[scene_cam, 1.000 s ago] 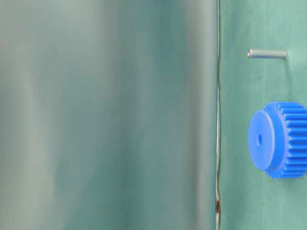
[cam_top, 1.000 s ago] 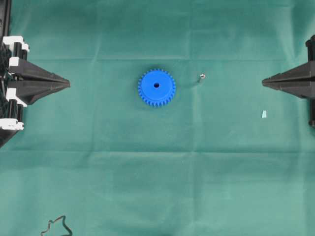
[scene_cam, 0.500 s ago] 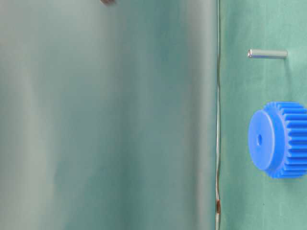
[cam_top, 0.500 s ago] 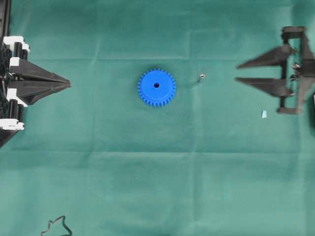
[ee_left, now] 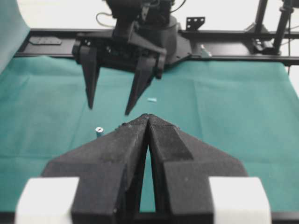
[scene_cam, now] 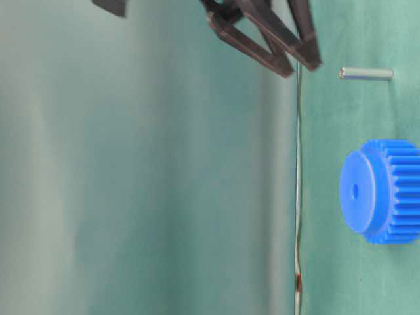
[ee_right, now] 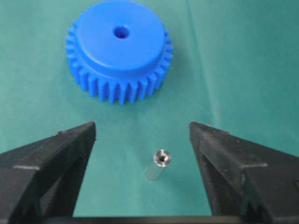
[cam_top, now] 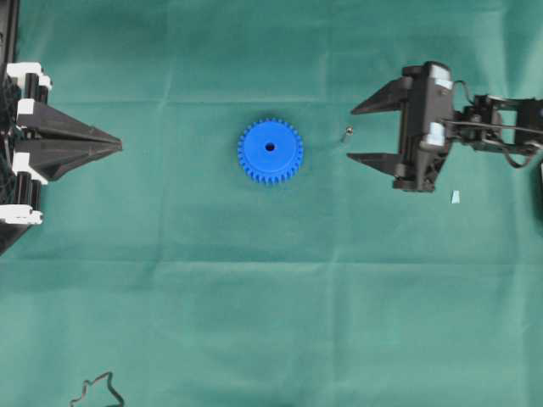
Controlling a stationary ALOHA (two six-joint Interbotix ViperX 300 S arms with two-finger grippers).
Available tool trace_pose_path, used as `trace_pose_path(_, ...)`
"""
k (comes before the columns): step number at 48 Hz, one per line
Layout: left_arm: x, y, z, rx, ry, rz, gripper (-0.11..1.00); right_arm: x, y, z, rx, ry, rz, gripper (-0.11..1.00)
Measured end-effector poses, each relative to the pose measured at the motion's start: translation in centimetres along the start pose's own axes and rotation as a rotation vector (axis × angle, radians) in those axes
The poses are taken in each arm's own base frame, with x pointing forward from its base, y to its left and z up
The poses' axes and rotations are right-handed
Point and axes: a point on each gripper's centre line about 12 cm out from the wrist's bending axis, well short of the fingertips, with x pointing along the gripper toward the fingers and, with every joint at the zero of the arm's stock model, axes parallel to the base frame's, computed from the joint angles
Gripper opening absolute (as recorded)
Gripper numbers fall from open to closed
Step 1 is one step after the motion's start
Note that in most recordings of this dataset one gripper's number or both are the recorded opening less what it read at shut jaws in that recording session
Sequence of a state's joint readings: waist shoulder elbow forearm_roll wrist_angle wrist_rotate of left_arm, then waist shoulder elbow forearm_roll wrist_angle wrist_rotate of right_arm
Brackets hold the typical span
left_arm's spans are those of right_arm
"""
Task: Insert the shaft into the center hole of the gear.
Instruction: 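Lower the right gripper and close it on the silver shaft, then lift the shaft and carry it left over the blue gear's center hole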
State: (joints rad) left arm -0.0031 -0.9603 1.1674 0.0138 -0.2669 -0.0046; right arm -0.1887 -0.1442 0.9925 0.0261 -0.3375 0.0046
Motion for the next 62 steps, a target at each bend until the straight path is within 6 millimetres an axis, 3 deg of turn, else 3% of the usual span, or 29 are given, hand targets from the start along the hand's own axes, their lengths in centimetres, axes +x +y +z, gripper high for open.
trace_pose_path(11,0.0,0.0,0.0,0.0,-0.002,0.002,0.0,1.3,-1.2,-1.2,0.02,0.044,-0.034,0.86)
trace_pose_path(26,0.0,0.0,0.0,0.0,0.002,0.002,0.0,1.9,-1.3,-2.2,0.028,0.071,-0.038,0.83)
trace_pose_path(37,0.0,0.0,0.0,0.0,0.0,0.002,0.0,2.1,-1.3,-2.6,0.032,0.086,-0.039,0.64)
trace_pose_path(47,0.0,0.0,0.0,0.0,0.002,0.0,0.0,2.2,-1.3,-2.6,0.037,0.082,-0.039,0.17)
trace_pose_path(62,0.0,0.0,-0.1,0.0,0.008,0.0,0.0,2.2,-1.2,-2.6,0.033,0.08,-0.036,0.16)
